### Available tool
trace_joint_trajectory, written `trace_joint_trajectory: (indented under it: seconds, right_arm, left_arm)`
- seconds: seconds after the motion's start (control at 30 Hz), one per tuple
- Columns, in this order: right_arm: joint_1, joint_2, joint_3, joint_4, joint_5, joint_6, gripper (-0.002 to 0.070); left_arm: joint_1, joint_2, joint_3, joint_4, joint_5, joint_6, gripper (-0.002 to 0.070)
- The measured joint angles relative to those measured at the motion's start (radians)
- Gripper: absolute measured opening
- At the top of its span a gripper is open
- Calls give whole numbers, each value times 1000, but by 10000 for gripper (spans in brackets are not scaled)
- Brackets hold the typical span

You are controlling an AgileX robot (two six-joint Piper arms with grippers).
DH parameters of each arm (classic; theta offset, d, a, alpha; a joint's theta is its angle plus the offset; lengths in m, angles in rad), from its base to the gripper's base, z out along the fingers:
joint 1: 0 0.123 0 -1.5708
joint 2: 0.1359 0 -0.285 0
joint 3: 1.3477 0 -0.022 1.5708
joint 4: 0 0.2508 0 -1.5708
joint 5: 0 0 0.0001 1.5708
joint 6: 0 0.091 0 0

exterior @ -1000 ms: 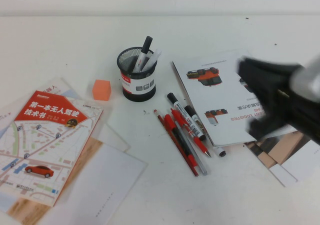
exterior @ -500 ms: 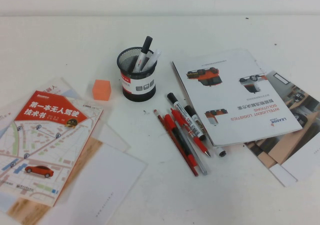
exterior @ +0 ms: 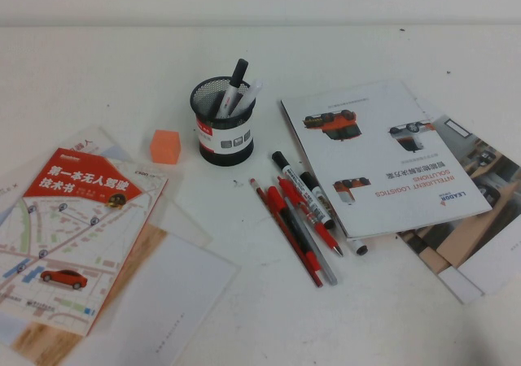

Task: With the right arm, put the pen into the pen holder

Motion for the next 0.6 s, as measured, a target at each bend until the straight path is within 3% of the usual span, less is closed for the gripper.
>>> trace_joint_trajectory:
  seconds: [0.6]
  right_arm:
    - [10, 0, 0, -2, 0, 0, -20]
  left_arm:
    - [0, 0, 0, 0, 0, 0, -1]
